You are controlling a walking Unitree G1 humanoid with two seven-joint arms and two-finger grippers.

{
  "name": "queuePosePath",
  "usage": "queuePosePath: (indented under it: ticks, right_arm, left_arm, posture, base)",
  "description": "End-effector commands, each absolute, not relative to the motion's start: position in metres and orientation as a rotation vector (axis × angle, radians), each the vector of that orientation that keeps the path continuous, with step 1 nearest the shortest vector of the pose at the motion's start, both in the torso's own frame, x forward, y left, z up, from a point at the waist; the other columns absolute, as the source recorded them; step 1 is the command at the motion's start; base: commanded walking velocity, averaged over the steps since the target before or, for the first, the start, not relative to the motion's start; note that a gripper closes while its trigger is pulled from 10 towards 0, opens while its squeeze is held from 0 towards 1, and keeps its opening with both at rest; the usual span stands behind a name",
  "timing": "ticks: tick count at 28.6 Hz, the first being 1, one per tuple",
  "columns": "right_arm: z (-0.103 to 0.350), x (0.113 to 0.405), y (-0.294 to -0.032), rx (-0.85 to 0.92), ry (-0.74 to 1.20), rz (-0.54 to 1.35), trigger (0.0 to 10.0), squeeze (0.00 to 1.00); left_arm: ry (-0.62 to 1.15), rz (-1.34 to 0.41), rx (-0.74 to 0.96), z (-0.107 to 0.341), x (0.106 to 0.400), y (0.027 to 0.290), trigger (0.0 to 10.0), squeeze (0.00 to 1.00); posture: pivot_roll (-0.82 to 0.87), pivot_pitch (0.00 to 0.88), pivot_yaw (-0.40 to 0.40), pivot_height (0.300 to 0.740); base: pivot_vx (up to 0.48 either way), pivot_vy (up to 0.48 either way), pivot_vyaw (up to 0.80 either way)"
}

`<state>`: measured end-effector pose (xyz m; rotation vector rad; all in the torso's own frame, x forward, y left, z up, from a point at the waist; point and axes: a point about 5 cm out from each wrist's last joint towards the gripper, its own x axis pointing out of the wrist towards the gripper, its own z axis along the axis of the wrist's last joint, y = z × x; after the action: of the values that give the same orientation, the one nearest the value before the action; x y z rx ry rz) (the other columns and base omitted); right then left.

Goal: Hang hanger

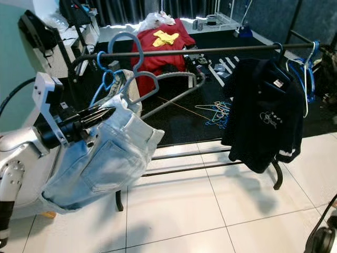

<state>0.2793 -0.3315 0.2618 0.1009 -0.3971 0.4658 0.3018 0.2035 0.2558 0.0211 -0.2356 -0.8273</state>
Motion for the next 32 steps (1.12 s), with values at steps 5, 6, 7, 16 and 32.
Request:
queuePosePath:
  ticks: [5,6,7,16,32]
  right_arm:
    - [0.158,0.276,-0.249,-0.035,-0.018,0.814,10.0,0.0]
    - [0.146,0.274,-0.236,-0.023,-0.012,0.862,10.0,0.0]
    - [0.136,0.271,-0.227,-0.003,-0.005,0.906,10.0,0.0]
    - [0.113,0.261,-0.215,-0.061,-0.007,1.057,10.0,0.91]
    - [0.103,0.26,-0.19,0.0,0.117,1.306,10.0,0.0]
  left_arm:
    - [-0.165,-1.08,-0.011,0.258,0.289,0.2,0.0,0.0]
    - [-0.118,-1.143,-0.007,0.253,0.286,0.198,0.0,0.0]
    - [-0.092,-1.19,-0.019,0.25,0.284,0.196,0.0,0.0]
    - [-0.062,-1.341,-0.003,0.252,0.275,0.191,0.0,0.0]
    - [-0.083,-1.478,-0.034,0.27,0.275,0.18,0.0,0.0]
  posture:
    - [-0.04,0.073,0.052,0.74]
    - [-0.04,0.074,0.051,0.74]
    - [-0.04,0.076,0.05,0.74]
    - [-0.05,0.085,0.046,0.74]
    - [-0.04,0.09,0.029,0.74]
  base:
    - [0.0,0.0,0.0]
    - [0.0,0.0,0.0]
    - [0.0,0.0,0.0]
    - [0.0,0.0,0.0]
    - [0.0,0.0,0.0]
